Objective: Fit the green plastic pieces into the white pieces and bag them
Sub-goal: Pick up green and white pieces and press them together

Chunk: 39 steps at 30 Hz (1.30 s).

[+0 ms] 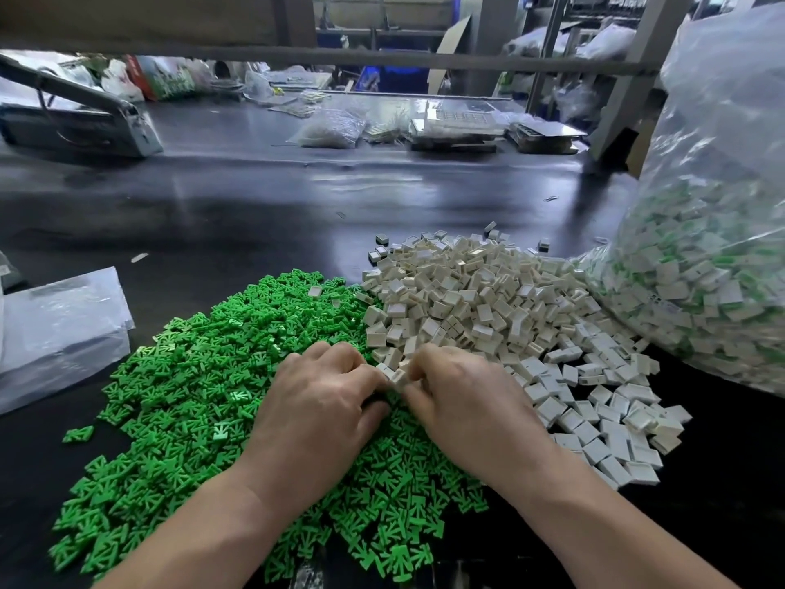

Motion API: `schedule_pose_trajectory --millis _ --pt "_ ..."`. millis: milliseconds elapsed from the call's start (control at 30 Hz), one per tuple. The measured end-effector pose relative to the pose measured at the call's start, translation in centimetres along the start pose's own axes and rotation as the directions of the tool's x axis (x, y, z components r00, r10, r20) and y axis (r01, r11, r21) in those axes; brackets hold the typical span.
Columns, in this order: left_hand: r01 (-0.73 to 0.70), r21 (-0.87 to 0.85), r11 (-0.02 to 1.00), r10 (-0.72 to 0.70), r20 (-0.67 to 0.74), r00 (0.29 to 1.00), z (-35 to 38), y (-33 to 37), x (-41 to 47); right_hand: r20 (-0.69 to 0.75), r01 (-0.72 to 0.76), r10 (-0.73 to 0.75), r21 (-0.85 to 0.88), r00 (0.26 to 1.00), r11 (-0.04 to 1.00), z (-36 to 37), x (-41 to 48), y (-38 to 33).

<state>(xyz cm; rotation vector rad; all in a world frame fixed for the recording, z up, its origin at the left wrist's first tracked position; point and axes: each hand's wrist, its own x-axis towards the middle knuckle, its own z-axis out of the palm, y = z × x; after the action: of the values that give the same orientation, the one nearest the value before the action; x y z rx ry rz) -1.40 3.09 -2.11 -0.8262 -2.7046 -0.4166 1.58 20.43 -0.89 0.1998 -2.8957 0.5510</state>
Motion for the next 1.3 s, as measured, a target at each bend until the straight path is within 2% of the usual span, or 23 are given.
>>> schedule_pose_trajectory --millis 100,167,233,367,433,500,567,667,733,867,1167,1300 --pt "-0.010 -0.010 1.000 0.010 -0.014 1.000 0.1 -0.1 0.0 -0.041 -0.114 0.135 0.324 0.990 0.939 -0.5 -0.2 0.7" --pt "-0.015 -0.011 1.000 0.015 -0.024 1.000 0.0 -0.2 0.0 0.059 -0.222 0.230 0.567 0.971 0.793 -0.6 -0.2 0.9" --pt "-0.016 -0.020 1.000 0.016 -0.034 0.999 -0.1 -0.1 0.0 0.170 -0.289 0.248 0.748 0.954 0.597 -0.5 -0.2 0.9" --pt "0.009 -0.103 0.995 -0.019 -0.089 0.996 -0.4 0.0 -0.1 0.318 -0.389 0.251 0.863 0.914 0.322 -0.7 0.1 0.8" --pt "0.050 -0.248 0.967 -0.080 -0.113 0.990 -0.6 0.1 -0.2 0.365 -0.404 0.209 0.895 0.907 0.191 -0.9 0.2 0.9" --pt "0.126 -0.492 0.861 -0.190 -0.081 0.978 -1.0 0.1 -0.4 0.390 -0.402 0.157 0.914 0.907 0.056 -1.0 0.2 1.0" --pt "0.189 -0.690 0.698 -0.265 -0.004 0.964 -1.4 0.4 -0.6 0.411 -0.410 0.102 0.911 0.906 -0.036 -1.0 0.2 1.0" --pt "0.221 -0.853 0.472 -0.296 0.083 0.952 -2.0 0.8 -0.7 0.433 -0.429 0.041 0.900 0.901 -0.081 -1.1 0.2 0.9" --pt "0.220 -0.893 0.393 -0.301 0.101 0.948 -2.0 0.8 -0.6 0.436 -0.433 0.028 0.898 0.899 -0.077 -1.2 0.1 0.7" --pt "0.204 -0.937 0.284 -0.281 0.123 0.952 -1.8 0.6 -0.5 0.451 -0.451 0.032 0.892 0.892 -0.023 -1.5 0.0 0.8" --pt "0.230 -0.968 0.105 -0.282 0.192 0.940 -1.4 0.4 -0.5 0.442 -0.440 -0.030 0.883 0.897 -0.160 -1.2 0.0 0.6" --pt "0.242 -0.969 0.057 -0.278 0.218 0.936 -1.2 0.1 -0.5 0.436 -0.436 -0.038 0.882 0.899 -0.178 -1.3 0.0 0.6"
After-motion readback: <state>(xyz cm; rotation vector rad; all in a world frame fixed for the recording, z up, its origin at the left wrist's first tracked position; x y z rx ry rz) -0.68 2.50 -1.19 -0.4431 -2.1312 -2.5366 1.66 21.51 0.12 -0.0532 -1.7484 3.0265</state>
